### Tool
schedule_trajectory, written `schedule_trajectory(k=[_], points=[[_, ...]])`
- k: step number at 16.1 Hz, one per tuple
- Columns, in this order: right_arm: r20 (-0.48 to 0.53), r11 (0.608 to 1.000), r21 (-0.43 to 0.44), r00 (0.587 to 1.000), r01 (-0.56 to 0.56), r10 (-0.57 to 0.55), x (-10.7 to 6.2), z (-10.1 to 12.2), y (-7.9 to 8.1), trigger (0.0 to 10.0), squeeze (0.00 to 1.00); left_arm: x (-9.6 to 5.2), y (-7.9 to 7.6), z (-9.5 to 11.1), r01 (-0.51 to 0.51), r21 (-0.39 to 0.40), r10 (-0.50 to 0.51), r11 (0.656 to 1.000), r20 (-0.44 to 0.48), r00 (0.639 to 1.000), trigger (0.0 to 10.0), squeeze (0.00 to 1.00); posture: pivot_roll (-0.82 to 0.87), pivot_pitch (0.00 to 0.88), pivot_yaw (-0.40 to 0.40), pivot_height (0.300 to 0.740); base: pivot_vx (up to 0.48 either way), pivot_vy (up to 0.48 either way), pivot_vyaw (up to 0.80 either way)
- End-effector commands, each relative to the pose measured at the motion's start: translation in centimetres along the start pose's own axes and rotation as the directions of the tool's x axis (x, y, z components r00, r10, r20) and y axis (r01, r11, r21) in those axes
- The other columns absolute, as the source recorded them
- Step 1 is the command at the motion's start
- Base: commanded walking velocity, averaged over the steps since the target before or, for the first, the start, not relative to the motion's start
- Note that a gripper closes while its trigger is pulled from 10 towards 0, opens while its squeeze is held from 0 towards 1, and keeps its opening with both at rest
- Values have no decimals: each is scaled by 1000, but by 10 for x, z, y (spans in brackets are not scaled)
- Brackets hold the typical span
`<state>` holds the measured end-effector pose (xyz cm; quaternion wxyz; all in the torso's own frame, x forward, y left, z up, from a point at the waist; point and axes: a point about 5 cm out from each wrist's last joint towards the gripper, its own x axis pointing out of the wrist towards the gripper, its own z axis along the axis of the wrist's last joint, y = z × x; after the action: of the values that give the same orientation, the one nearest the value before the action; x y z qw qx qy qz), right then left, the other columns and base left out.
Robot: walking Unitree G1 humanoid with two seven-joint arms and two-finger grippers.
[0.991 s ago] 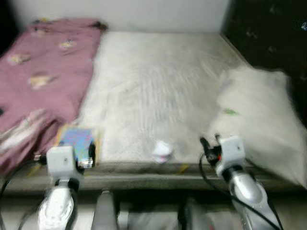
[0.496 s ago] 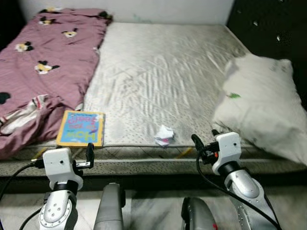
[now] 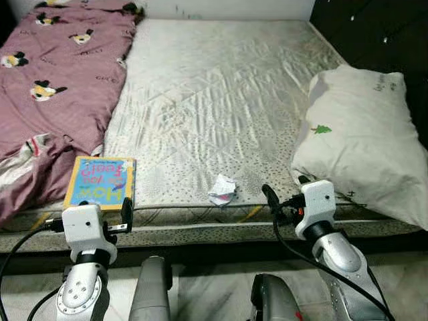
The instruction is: Clean up the room
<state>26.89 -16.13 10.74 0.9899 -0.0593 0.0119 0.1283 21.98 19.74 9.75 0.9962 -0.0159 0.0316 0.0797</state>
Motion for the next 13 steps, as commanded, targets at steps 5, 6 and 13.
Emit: schedule_trajectory(k=[5,6,13], points=[[-16,999,-26,1000,-22,21,1,-4,2,10000,0,4,-1,-1,5,-11,-5,1000,-11,1000,10000,0,31,93,-34,610,0,0,473],[-17,1000,-24,1000,-18,18,1,-4,1,10000,0,4,-1,-1,6,-12,-6,1000,-11,1000,10000,0,30,92,-34,610,0,0,0],[-51,999,-43,998,-29,27,1,-10,3,10000,0,5,-2,-1,8,-20,-8,1000,-7,1000,10000,0,30,94,-35,610,0,0,0]])
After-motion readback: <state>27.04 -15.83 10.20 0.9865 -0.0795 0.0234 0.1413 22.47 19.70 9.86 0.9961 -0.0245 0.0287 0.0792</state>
